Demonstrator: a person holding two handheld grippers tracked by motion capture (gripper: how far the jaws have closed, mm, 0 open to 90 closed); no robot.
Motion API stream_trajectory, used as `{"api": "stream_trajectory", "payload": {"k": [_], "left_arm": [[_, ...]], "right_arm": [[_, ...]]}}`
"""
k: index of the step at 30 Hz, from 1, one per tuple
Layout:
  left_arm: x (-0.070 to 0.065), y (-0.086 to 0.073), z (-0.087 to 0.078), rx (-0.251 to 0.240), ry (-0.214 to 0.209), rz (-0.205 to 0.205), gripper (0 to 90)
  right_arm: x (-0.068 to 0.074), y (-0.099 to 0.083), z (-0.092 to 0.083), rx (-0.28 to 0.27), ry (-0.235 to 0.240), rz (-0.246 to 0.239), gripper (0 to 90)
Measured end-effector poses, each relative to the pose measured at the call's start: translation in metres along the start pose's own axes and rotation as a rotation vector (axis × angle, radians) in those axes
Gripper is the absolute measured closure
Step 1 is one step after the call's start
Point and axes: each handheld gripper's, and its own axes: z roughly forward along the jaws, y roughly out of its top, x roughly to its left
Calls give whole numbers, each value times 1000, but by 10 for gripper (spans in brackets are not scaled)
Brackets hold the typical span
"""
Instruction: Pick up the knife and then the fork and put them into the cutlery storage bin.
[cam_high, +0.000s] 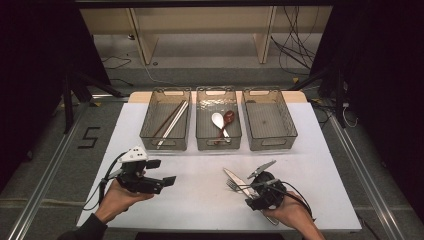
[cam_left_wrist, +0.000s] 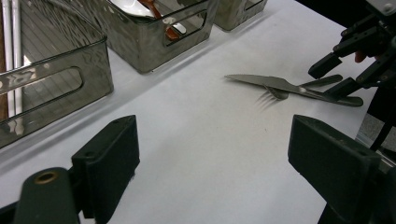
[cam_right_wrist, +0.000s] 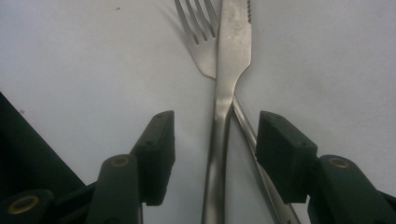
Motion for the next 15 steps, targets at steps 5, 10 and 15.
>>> {"api": "stream_trajectory", "payload": {"k": [5,10,15], "left_arm": [[0,-1,-2,-5,0,-4,158],[0,-2,-3,-5,0,-5,158],[1,-3,-3,-7,-1,-6,158]], "right_arm": [[1,3,6,42,-3,-9,564],[2,5,10,74,-2,-22,625],[3,7,15,115,-16,-38,675]]}}
